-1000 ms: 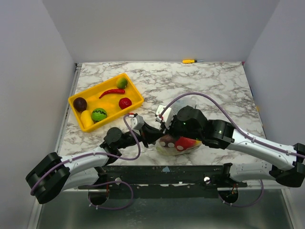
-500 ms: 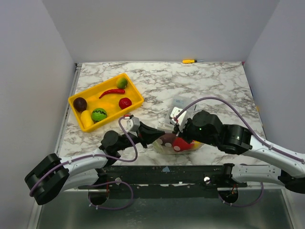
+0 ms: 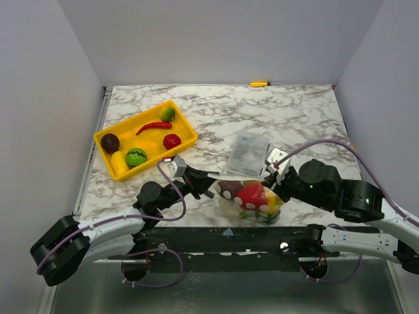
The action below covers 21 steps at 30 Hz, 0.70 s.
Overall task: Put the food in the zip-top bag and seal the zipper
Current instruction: Zip the zipper food storage bag at the center of the board.
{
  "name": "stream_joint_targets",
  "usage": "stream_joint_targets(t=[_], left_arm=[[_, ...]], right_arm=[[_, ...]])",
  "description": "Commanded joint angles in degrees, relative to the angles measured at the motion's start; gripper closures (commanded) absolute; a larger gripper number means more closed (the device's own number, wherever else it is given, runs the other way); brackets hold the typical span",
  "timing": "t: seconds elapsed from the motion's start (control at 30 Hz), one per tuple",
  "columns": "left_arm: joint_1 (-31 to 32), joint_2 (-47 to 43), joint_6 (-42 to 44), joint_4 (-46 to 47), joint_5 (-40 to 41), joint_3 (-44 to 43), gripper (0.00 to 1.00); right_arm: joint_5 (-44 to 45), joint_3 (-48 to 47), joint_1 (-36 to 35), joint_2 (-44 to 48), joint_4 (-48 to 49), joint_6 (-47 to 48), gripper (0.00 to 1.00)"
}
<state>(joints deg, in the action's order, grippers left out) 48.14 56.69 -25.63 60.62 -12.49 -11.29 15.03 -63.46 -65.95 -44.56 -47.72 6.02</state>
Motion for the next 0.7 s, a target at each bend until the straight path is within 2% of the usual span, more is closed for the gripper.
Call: stream_joint_targets(t=[0.0, 0.27, 0.53, 0.63, 0.67], left_arm=[[-1.05, -1.9, 0.49, -5.98, 10.92, 1.91, 1.0], [-1.15, -3.58, -0.12, -9.26, 16.82, 1.95, 1.0], [-1.23, -3.15, -0.61, -9.5, 14.63, 1.65, 1.0], [-1.2, -2.44, -0.96, -8.86, 12.58, 1.1, 1.0], [-1.22, -2.15, -1.13, -8.56, 12.5, 1.01, 1.0]], right_arm=[[5.33, -0.35, 0.39, 5.22, -6.21, -1.16, 0.99], [7.44, -0.09, 0.39, 9.06, -11.08, -2.75, 0.99], [7.31, -0.48, 0.39, 10.63, -13.14, -4.1, 0.99], [6.94, 0.17, 0.38, 9.78, -12.7, -4.26, 0.88], [7.0, 0.14, 0.39, 9.35, -12.66, -4.33, 0.8]])
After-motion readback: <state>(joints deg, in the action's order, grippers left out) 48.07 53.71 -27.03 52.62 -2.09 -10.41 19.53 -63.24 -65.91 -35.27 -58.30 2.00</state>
